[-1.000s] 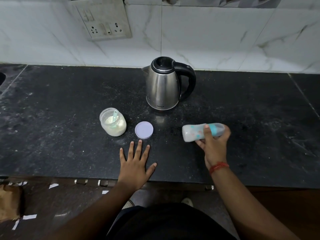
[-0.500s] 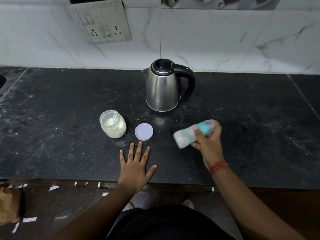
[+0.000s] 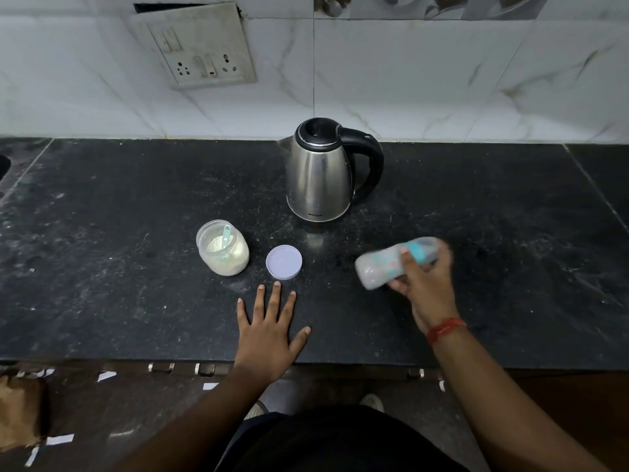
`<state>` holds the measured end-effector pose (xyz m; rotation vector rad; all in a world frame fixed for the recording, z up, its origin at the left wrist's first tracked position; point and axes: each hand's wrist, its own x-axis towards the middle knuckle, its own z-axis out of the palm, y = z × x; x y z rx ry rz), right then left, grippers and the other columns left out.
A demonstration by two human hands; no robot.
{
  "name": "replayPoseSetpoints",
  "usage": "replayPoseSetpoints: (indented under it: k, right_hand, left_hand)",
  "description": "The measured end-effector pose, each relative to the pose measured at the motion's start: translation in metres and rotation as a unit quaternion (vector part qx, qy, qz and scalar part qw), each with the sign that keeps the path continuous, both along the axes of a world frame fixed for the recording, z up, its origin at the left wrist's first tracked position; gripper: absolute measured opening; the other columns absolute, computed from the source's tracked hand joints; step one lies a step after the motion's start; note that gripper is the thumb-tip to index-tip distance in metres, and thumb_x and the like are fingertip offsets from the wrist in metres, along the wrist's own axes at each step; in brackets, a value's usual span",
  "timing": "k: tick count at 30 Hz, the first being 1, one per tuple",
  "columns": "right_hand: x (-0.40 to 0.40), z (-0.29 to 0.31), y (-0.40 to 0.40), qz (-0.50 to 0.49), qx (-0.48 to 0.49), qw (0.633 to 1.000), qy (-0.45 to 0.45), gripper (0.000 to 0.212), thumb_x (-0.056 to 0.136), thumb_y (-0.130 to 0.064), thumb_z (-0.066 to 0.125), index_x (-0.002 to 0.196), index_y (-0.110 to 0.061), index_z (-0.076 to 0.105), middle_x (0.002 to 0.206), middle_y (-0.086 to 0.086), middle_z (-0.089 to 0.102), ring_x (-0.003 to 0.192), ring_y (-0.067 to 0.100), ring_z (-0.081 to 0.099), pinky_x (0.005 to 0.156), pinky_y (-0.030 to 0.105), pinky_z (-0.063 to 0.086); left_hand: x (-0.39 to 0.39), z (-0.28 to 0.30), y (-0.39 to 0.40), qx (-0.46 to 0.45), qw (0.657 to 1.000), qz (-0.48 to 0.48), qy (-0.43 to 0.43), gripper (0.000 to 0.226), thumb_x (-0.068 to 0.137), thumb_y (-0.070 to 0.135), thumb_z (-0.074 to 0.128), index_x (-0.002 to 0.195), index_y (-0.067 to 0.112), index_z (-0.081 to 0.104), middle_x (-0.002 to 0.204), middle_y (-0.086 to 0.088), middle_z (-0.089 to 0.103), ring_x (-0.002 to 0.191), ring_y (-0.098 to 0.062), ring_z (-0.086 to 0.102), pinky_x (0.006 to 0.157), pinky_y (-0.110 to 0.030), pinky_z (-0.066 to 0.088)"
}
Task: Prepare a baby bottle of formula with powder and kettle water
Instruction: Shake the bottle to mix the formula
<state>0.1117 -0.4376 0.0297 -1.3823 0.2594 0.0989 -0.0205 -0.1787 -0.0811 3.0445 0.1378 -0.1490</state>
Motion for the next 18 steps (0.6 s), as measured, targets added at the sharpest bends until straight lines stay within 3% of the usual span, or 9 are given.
replayPoseSetpoints:
  k: [2, 5, 9, 12, 16, 18]
  right_hand:
    - [-0.002, -0.002, 0.003, 0.082, -0.03, 0.996, 0.003, 0.045, 0.092, -0.024, 0.074, 0.126, -0.043, 0.052, 0.126, 0.008, 0.063, 0.104, 0.018, 0.073, 0.07, 0.037, 0.063]
    - [-0.001, 0.001, 0.004, -0.008, 0.02, 1.0, 0.003, 0.047, 0.095, -0.025, 0.07, 0.134, -0.033, 0.045, 0.127, 0.004, 0.06, 0.11, 0.021, 0.07, 0.071, 0.037, 0.063]
    - [-0.005, 0.002, 0.01, 0.113, -0.027, 0.993, 0.016, 0.049, 0.092, -0.022, 0.074, 0.131, -0.039, 0.05, 0.123, 0.005, 0.064, 0.107, 0.022, 0.072, 0.069, 0.035, 0.063]
    - [-0.004, 0.003, 0.01, -0.019, 0.02, 1.0, 0.0, 0.043, 0.096, -0.022, 0.069, 0.129, -0.036, 0.045, 0.123, 0.001, 0.061, 0.105, 0.018, 0.071, 0.07, 0.034, 0.062]
    - [-0.006, 0.003, 0.016, 0.102, -0.034, 0.994, 0.006, 0.049, 0.092, -0.018, 0.074, 0.126, -0.044, 0.05, 0.12, 0.005, 0.063, 0.105, 0.022, 0.072, 0.069, 0.034, 0.062]
    - [-0.003, 0.005, 0.016, 0.017, 0.0, 1.0, -0.012, 0.041, 0.093, -0.018, 0.072, 0.119, -0.043, 0.052, 0.117, 0.002, 0.063, 0.103, 0.016, 0.073, 0.067, 0.032, 0.062]
  left_hand:
    - [0.0, 0.0, 0.001, 0.0, 1.0, 0.001, 0.002, 0.08, 0.099, 0.075, 0.012, 0.164, 0.029, 0.022, 0.172, -0.008, 0.019, 0.16, -0.035, 0.009, 0.122, -0.07, 0.007]
    - [0.001, 0.001, -0.001, 0.001, 1.0, 0.002, 0.003, 0.08, 0.099, 0.075, 0.012, 0.164, 0.029, 0.022, 0.172, -0.008, 0.019, 0.16, -0.035, 0.009, 0.122, -0.07, 0.007]
    - [0.0, 0.001, 0.0, -0.001, 1.0, -0.001, 0.0, 0.079, 0.1, 0.075, 0.015, 0.163, 0.028, 0.024, 0.172, -0.008, 0.02, 0.159, -0.036, 0.01, 0.122, -0.07, 0.008]
    - [0.0, 0.002, -0.001, 0.0, 1.0, -0.001, -0.001, 0.08, 0.1, 0.075, 0.013, 0.163, 0.028, 0.025, 0.171, -0.009, 0.022, 0.159, -0.036, 0.011, 0.122, -0.07, 0.009]
    - [0.0, 0.0, 0.001, -0.002, 1.0, -0.004, -0.005, 0.079, 0.1, 0.074, 0.016, 0.162, 0.028, 0.027, 0.17, -0.009, 0.024, 0.159, -0.037, 0.013, 0.121, -0.071, 0.011]
    - [0.001, 0.0, 0.0, 0.002, 1.0, -0.004, -0.003, 0.078, 0.1, 0.074, 0.017, 0.162, 0.028, 0.027, 0.171, -0.009, 0.023, 0.159, -0.037, 0.013, 0.121, -0.07, 0.01]
